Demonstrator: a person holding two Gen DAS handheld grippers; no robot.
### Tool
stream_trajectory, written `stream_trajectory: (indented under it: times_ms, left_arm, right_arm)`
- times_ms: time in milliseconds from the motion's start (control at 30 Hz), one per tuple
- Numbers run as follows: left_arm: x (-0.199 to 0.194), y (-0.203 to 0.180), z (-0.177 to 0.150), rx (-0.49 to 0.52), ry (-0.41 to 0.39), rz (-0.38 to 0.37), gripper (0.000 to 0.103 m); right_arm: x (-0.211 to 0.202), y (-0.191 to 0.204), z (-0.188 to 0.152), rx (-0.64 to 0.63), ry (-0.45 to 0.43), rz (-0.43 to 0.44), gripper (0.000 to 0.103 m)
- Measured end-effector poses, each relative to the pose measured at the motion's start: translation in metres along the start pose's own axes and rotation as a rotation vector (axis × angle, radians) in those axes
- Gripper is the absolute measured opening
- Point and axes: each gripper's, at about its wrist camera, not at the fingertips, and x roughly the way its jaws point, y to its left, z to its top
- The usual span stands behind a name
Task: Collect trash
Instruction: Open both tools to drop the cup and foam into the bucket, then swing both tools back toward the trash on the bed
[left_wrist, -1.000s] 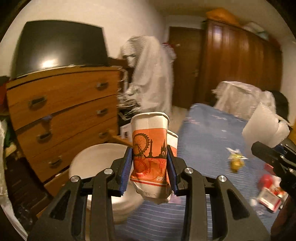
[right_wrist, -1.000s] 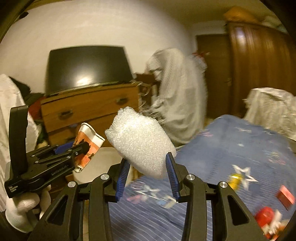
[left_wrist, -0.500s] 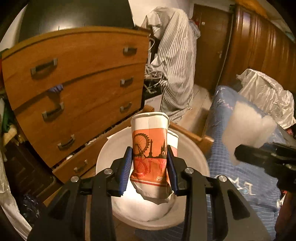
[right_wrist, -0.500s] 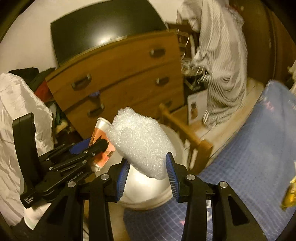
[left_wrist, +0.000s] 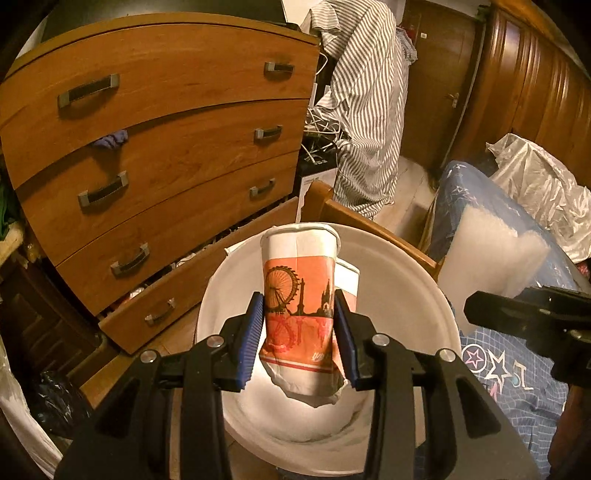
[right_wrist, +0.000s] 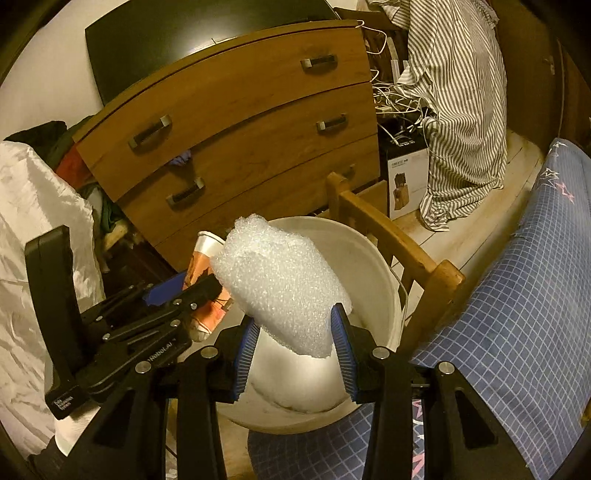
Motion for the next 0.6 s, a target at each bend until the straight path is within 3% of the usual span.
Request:
stream_trajectory:
  times_ms: [100,167,200,267,600]
  left_arm:
    - [0.001,0.0,-0.001,0.002,-0.001,0.005,0.037]
    - [0.002,0.002,0.0,0.002,-0.002,0.011,0.043]
    - [0.003,0.003,0.0,0.004,-0.002,0.017,0.048]
    - [0.003,0.007,0.0,0.001,-0.009,0.027,0.067]
    - [0.0,0.009,0.0,0.003,-0.014,0.028,0.067]
  right_arm:
    - [0.002,-0.001,-0.001,-0.003,-0.001,-0.002,0.041]
    - [0.005,0.0,-0.001,-0.006,-0.005,-0.008,0.045]
    - [0.006,-0.001,-0.001,-0.004,-0.012,-0.013,0.06]
    - [0.005,-0.004,0.0,0.007,-0.031,-0.011,0.074]
    - [-0.021,-0.017,-0.008,0.036,-0.084,0.009,0.074]
